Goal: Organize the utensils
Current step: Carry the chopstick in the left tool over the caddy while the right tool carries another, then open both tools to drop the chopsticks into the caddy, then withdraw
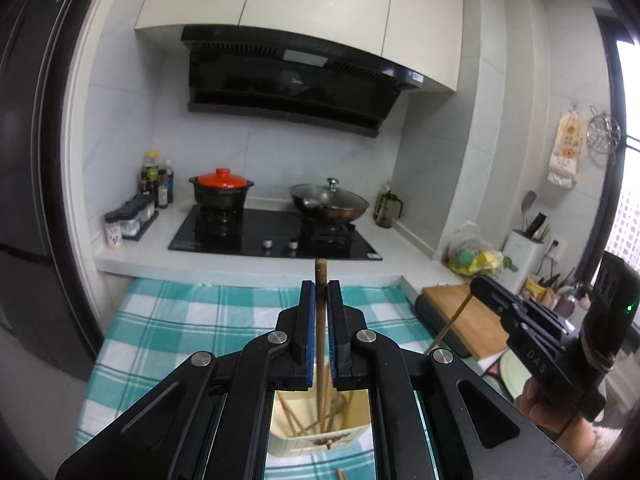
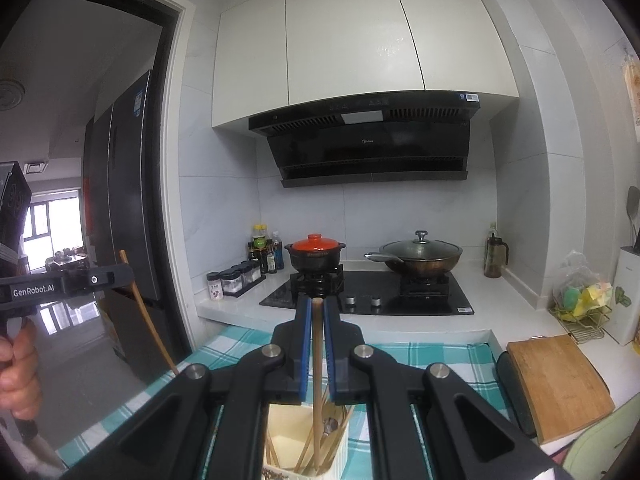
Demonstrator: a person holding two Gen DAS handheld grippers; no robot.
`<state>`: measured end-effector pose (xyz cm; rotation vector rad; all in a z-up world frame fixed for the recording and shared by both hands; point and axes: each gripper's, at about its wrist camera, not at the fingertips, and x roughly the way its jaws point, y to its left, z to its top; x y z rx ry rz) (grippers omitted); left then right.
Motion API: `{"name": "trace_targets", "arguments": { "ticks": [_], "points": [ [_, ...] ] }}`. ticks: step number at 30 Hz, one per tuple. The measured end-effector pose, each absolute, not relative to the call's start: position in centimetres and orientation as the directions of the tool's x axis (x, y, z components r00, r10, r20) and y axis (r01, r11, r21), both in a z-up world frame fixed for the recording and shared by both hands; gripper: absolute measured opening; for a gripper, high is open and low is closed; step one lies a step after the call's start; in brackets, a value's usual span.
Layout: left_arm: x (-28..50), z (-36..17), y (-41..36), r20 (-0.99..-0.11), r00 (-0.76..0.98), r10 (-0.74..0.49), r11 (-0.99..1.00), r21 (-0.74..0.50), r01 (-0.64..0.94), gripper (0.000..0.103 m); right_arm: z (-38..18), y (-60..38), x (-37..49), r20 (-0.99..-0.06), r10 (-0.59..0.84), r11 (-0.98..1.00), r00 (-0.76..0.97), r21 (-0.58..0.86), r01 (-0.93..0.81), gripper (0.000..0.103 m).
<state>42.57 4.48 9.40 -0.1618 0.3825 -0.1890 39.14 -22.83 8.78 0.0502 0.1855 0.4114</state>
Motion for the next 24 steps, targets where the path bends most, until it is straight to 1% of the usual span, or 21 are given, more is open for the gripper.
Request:
{"name": "trace_targets", "arguments": {
  "ticks": [2,4,10,13,15,16,17,18,19,20,21,22,23,24],
  "points": [
    [44.3,8.0,4.0,-0.389,0.897,-0.208,0.972,-0.189,0.143,0.004,7.6,-22.2,41.3,-0.195,0.4,0.916,0.895,0.086,-0.391,0.006],
    [46.2,6.3,3.6,-0.44,0.874,-0.205,0.974,-0.182,0.137,0.004,5.9,-21.6,43.4,-0.243,0.41,0.912,0.879,0.095,-0.399,0.006],
    [51.1,0.4,2.6,-0.606,0.765,-0.216,0.973,-0.194,0.122,0.004,-0.2,-19.9,48.8,-0.458,0.415,0.908,0.787,0.149,-0.392,0.006],
    [53.1,-1.8,2.3,-0.661,0.721,-0.207,0.974,-0.21,0.086,0.004,-2.4,-19.4,50.5,-0.526,0.403,0.912,0.749,0.166,-0.375,0.006],
    [53.9,-2.5,2.1,-0.677,0.708,-0.199,0.973,-0.221,0.062,0.005,-3.3,-19.2,51.4,-0.557,0.396,0.916,0.73,0.181,-0.359,0.007],
    [54.1,-2.5,2.1,-0.679,0.71,-0.188,0.975,-0.218,0.049,0.012,-3.5,-19.2,51.8,-0.567,0.383,0.921,0.729,0.18,-0.344,0.007],
    [54.0,-2.3,2.1,-0.679,0.712,-0.179,0.976,-0.214,0.041,0.022,-3.6,-19.1,52.0,-0.579,0.37,0.927,0.727,0.178,-0.33,0.007],
    [53.7,-1.8,2.2,-0.674,0.718,-0.174,0.977,-0.212,0.038,0.027,-3.5,-19.2,52.2,-0.583,0.364,0.93,0.727,0.18,-0.322,0.01],
    [52.9,-1.2,2.4,-0.663,0.728,-0.177,0.976,-0.212,0.044,0.035,-3.2,-19.4,52.0,-0.578,0.365,0.93,0.73,0.187,-0.317,0.02],
    [52.0,-0.5,2.5,-0.648,0.739,-0.184,0.976,-0.208,0.06,0.042,-2.6,-19.6,51.6,-0.568,0.368,0.929,0.736,0.194,-0.315,0.026],
    [50.8,0.3,2.6,-0.635,0.75,-0.183,0.979,-0.189,0.079,0.046,-1.9,-20.0,50.8,-0.549,0.374,0.927,0.748,0.197,-0.319,0.036],
    [49.4,1.0,2.6,-0.626,0.761,-0.171,0.983,-0.155,0.093,0.053,-1.0,-20.2,50.0,-0.53,0.377,0.926,0.76,0.188,-0.328,0.039],
    [48.1,1.5,2.7,-0.621,0.768,-0.156,0.987,-0.12,0.104,0.061,-0.1,-20.3,49.0,-0.514,0.376,0.926,0.771,0.165,-0.341,0.039],
    [46.4,1.9,2.9,-0.621,0.77,-0.146,0.989,-0.085,0.119,0.064,0.6,-20.4,47.8,-0.504,0.372,0.925,0.779,0.133,-0.356,0.039]
  ]
}}
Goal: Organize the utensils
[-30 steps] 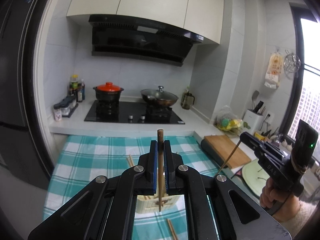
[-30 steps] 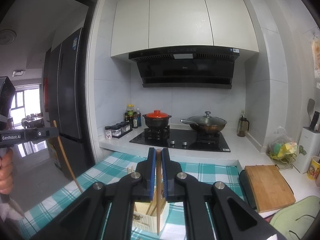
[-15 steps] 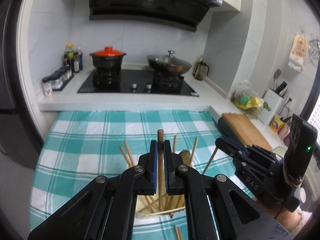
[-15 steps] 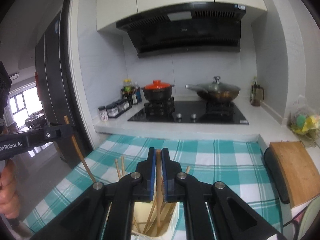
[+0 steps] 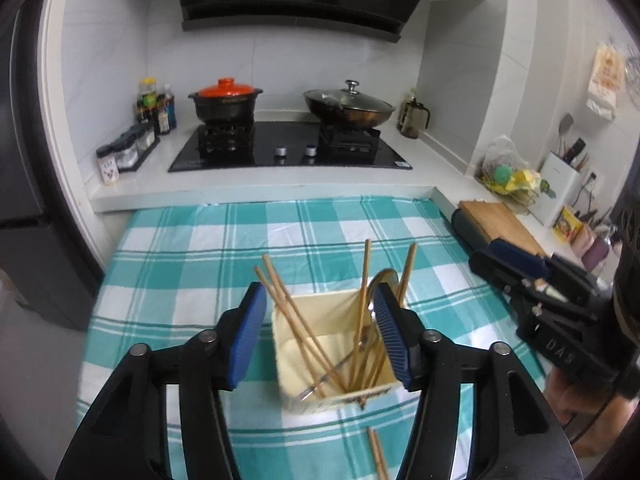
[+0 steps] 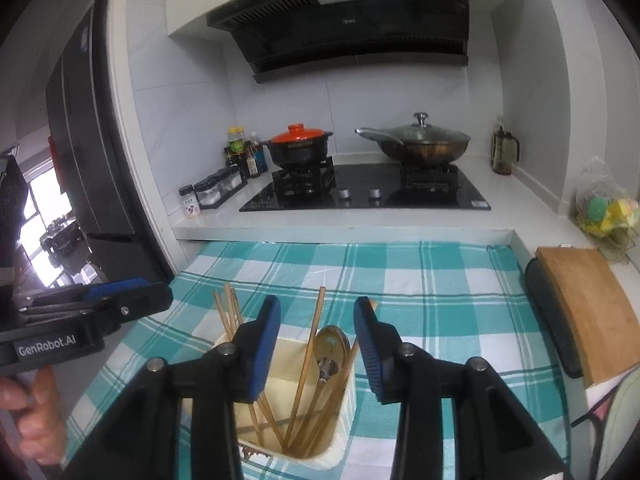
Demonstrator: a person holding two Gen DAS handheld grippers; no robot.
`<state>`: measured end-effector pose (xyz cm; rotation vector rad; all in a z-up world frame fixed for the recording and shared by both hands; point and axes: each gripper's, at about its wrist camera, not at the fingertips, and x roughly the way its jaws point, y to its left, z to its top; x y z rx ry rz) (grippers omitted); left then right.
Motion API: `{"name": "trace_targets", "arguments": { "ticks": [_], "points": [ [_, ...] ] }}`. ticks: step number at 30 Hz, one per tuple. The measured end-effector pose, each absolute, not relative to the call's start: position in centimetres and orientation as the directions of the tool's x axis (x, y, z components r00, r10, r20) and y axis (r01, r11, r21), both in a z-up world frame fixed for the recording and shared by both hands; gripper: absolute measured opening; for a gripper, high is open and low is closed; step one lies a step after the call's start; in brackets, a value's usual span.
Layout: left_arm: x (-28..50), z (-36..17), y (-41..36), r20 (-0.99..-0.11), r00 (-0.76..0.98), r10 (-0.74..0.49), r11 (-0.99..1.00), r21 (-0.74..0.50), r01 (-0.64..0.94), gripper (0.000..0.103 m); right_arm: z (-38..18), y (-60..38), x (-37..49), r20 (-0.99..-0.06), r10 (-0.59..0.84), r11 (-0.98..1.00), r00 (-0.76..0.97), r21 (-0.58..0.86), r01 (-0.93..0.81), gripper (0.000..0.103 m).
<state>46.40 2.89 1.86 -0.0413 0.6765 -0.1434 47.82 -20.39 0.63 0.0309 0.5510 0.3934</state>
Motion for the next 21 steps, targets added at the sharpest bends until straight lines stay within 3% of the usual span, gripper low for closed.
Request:
{"name": "trace_targets", "arguments": {
  "ticks": [5,8,11,16,21],
  "points": [
    [38.3,0.7,4.2,-0.675,0.728,-0.116,0.976,0.059,0.211,0.078,2.1,-21.8,40.7,-0.508,0.372,0.904,0.776,0.011,-0.427,0.041],
    [33.6,-2.2,5.2,-0.709,0.699,-0.088,0.974,0.087,0.21,0.08,0.8,-23.1,36.2,-0.557,0.345,0.895,0.756,-0.049,-0.444,0.041],
    [29.5,-6.5,6.1,-0.729,0.672,-0.13,0.985,-0.015,0.174,0.082,-1.5,-24.6,32.0,-0.592,0.295,0.903,0.75,-0.084,-0.421,0.041],
    [24.9,-14.9,4.6,-0.738,0.649,-0.188,0.981,-0.177,0.082,0.081,-8.9,-25.8,26.2,-0.638,0.282,0.929,0.717,-0.006,-0.37,0.041],
    [22.7,-19.0,2.6,-0.758,0.622,-0.195,0.973,-0.229,0.026,0.081,-17.1,-25.9,22.0,-0.698,0.253,0.961,0.67,0.1,-0.259,0.041]
  ]
}}
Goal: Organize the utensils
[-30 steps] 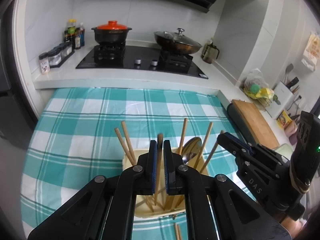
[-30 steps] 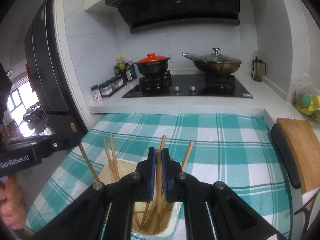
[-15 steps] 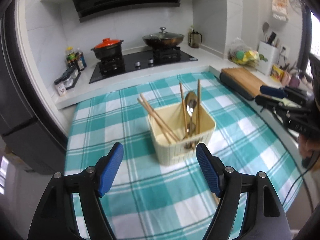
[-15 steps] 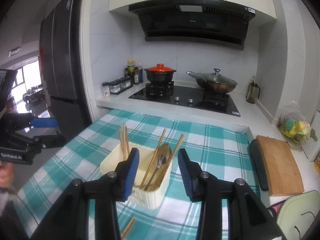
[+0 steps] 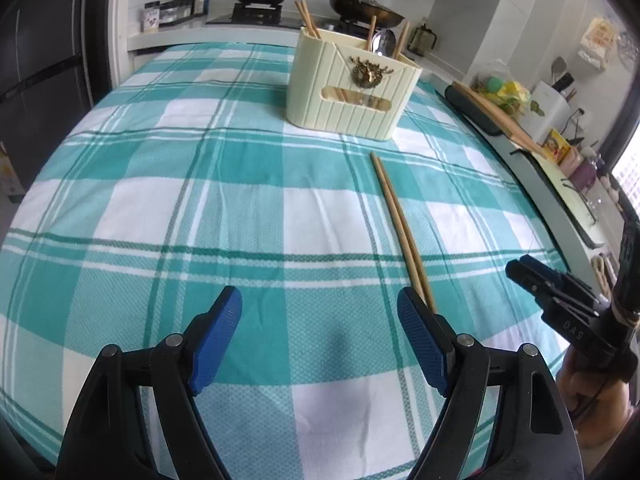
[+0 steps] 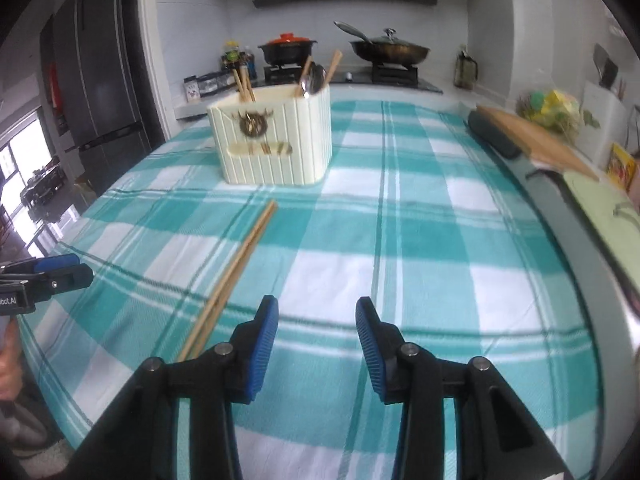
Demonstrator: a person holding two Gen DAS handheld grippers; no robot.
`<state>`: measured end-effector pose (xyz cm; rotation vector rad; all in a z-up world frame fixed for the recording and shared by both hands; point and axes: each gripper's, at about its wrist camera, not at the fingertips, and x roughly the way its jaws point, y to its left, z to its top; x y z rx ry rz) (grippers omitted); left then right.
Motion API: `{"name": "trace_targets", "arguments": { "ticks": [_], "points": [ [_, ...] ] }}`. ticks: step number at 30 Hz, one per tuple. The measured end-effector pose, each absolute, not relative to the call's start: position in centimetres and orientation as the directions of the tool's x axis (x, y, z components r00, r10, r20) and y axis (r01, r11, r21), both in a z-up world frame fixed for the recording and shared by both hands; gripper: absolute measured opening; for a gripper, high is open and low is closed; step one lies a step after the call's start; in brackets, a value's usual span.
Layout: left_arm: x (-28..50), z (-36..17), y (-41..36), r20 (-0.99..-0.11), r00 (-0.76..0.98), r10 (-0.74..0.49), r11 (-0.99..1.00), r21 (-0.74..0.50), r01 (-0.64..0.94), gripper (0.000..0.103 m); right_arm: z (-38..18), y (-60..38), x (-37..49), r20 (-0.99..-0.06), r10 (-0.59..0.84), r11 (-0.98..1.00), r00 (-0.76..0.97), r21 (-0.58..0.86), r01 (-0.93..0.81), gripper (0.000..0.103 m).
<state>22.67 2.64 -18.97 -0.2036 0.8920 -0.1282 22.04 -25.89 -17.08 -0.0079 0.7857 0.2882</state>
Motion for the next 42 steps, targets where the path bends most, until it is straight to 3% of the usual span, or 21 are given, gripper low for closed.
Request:
{"name": "trace_targets", "arguments": {
  "ticks": [4,9,12,18,23,27,39,42],
  "points": [
    [22.2,-19.5,2.8,-0.763,0.626,-0.159,0.977,-0.213,-0.011,0.081,-19.2,-25.3,20.8,-0.717,0.302,0.952,0.628,0.196,-0.234,0.034],
    [21.8,-19.3,3.2,-0.756,0.636,-0.155,0.974,-0.223,-0.029,0.081,-19.2,-21.7,22.2,-0.75,0.342,0.933,0.566,0.197,-0.302,0.032],
    [21.2,-19.2,3.5,-0.754,0.644,-0.131,0.98,-0.198,-0.033,0.081,-19.7,-19.9,23.9,-0.772,0.358,0.925,0.526,0.215,-0.313,0.023],
    [20.9,-19.7,4.2,-0.76,0.642,-0.106,0.981,-0.183,-0.055,0.081,-20.9,-18.1,25.8,-0.813,0.344,0.928,0.469,0.218,-0.303,0.019],
    [21.3,-19.9,3.6,-0.764,0.635,-0.113,0.983,-0.181,-0.043,0.081,-21.1,-16.7,25.9,-0.834,0.297,0.933,0.465,0.15,-0.328,0.017],
    [21.5,-20.1,2.6,-0.772,0.625,-0.115,0.986,-0.164,-0.022,0.081,-21.2,-16.5,25.9,-0.84,0.235,0.945,0.489,0.08,-0.316,0.005],
    [26.2,-20.4,-4.6,-0.805,0.57,-0.165,0.982,-0.081,0.169,0.081,-21.3,-22.6,24.1,-0.806,0.158,0.984,0.571,0.083,-0.154,0.005],
    [27.5,-21.3,-6.6,-0.817,0.564,-0.121,0.982,-0.017,0.187,0.078,-21.4,-24.8,23.4,-0.805,0.131,0.99,0.578,0.075,-0.119,0.005]
  ]
}}
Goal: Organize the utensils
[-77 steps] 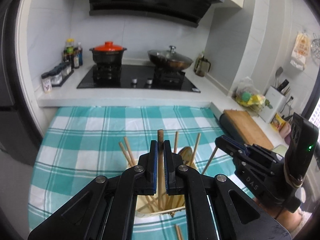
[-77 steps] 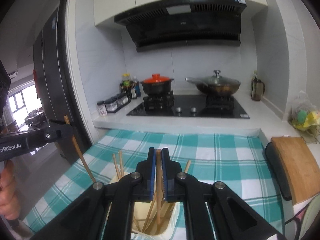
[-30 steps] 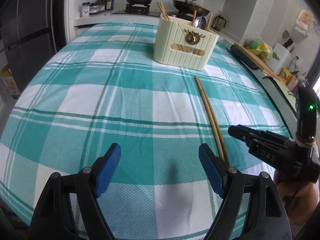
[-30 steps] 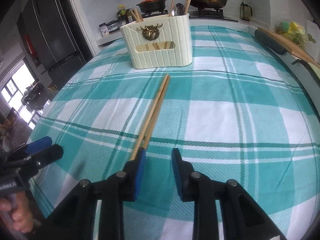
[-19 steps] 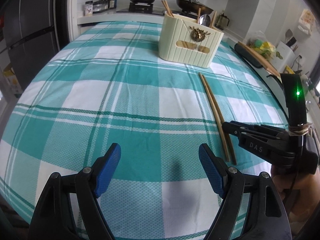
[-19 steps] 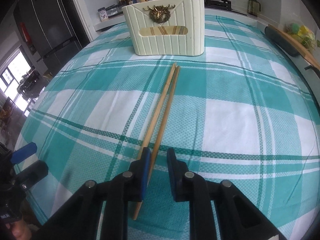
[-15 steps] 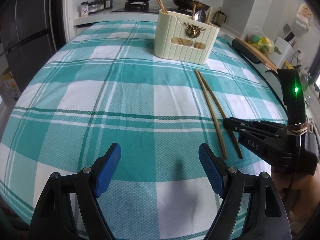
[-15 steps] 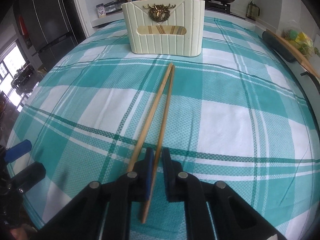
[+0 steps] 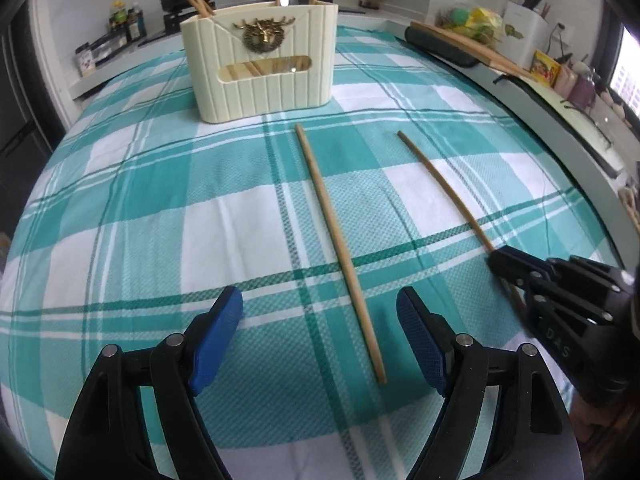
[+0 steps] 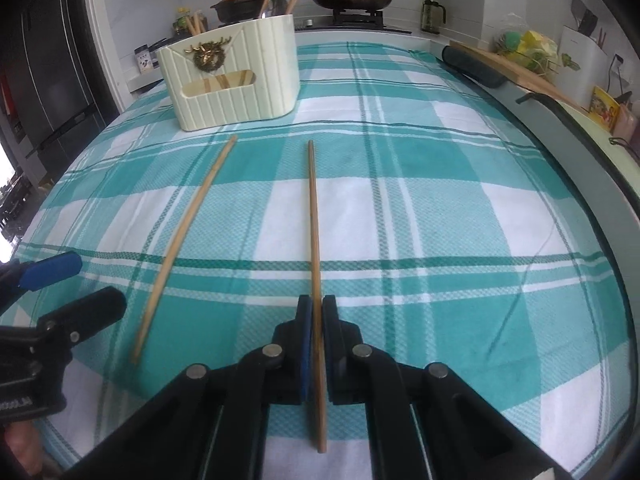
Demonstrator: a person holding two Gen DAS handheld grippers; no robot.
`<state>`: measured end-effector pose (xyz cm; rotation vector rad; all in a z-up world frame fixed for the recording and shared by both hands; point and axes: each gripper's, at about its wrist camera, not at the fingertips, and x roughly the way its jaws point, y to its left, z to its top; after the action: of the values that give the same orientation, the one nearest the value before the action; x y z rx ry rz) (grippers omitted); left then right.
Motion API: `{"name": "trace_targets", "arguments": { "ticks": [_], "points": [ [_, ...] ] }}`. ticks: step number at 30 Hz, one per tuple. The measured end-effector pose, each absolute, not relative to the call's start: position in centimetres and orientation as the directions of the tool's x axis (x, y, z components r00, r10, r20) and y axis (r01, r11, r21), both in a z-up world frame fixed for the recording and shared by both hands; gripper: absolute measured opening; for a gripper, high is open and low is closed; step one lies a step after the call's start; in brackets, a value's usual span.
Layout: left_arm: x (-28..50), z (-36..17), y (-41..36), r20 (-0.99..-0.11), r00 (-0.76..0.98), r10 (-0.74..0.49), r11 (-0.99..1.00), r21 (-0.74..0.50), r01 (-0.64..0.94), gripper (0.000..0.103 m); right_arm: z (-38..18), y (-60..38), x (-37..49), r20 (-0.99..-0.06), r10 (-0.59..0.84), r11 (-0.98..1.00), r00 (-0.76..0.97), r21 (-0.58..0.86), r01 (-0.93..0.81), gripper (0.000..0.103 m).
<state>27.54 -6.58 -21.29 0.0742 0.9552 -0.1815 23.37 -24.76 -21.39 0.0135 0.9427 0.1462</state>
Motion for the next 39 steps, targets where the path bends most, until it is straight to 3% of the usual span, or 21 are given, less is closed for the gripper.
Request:
{"name": "trace_targets", "arguments": {
  "ticks": [4,6,7,19,24,25,26,27,28,30,35,39],
  "points": [
    [28.6,-22.5,-7.9,-0.835,0.546,-0.068,0.982,0.041,0.184,0.046,-21.4,-26.8,22.3,-0.801,0.112,0.993,0.589,0.074,-0.089,0.005],
    [28.5,-22.5,-8.0,-0.822,0.568,-0.045,0.983,0.066,0.173,0.023,-21.5,-27.3,21.9,-0.797,0.115,0.993,0.593,0.081,-0.083,0.005],
    [28.5,-22.5,-8.0,-0.82,0.571,-0.045,0.983,0.065,0.171,0.006,-21.5,-27.4,21.7,-0.794,0.116,0.993,0.596,0.083,-0.082,0.005],
    [24.1,-22.4,0.0,-0.815,0.579,0.028,1.0,0.017,-0.025,0.005,-21.6,-28.6,20.5,-0.778,0.072,0.997,0.624,0.063,-0.037,0.005],
    [21.7,-22.3,2.9,-0.812,0.584,0.025,0.997,-0.024,-0.077,0.009,-21.6,-29.1,19.3,-0.772,0.03,1.0,0.634,0.018,-0.025,0.005],
    [21.5,-22.2,3.3,-0.809,0.588,0.024,0.996,-0.033,-0.086,0.022,-21.6,-29.0,19.1,-0.767,0.026,0.999,0.641,0.007,-0.032,0.006],
    [21.4,-22.0,3.6,-0.805,0.593,0.02,0.995,-0.04,-0.089,0.047,-21.5,-28.9,18.9,-0.76,0.032,0.999,0.65,0.007,-0.042,0.007],
    [21.4,-21.9,3.8,-0.799,0.601,0.02,0.995,-0.044,-0.092,0.059,-21.5,-28.9,18.8,-0.753,0.04,0.999,0.656,0.011,-0.049,0.012],
    [21.4,-21.7,4.1,-0.789,0.614,0.028,0.994,-0.042,-0.1,0.072,-21.6,-28.9,18.6,-0.747,0.045,0.999,0.664,0.014,-0.052,0.028],
    [21.6,-21.7,4.2,-0.785,0.618,0.034,0.995,-0.032,-0.095,0.073,-21.5,-29.0,18.5,-0.733,0.052,0.998,0.678,0.025,-0.05,0.048],
    [22.7,-23.1,3.9,-0.817,0.575,0.043,0.997,0.001,-0.073,0.074,-21.3,-29.7,18.9,-0.73,0.059,0.998,0.681,0.037,-0.046,0.048],
    [23.1,-23.4,3.7,-0.816,0.576,0.052,0.998,0.019,-0.063,0.081,-21.8,-30.0,19.2,-0.746,0.066,0.998,0.663,0.038,-0.057,0.048]
  ]
}}
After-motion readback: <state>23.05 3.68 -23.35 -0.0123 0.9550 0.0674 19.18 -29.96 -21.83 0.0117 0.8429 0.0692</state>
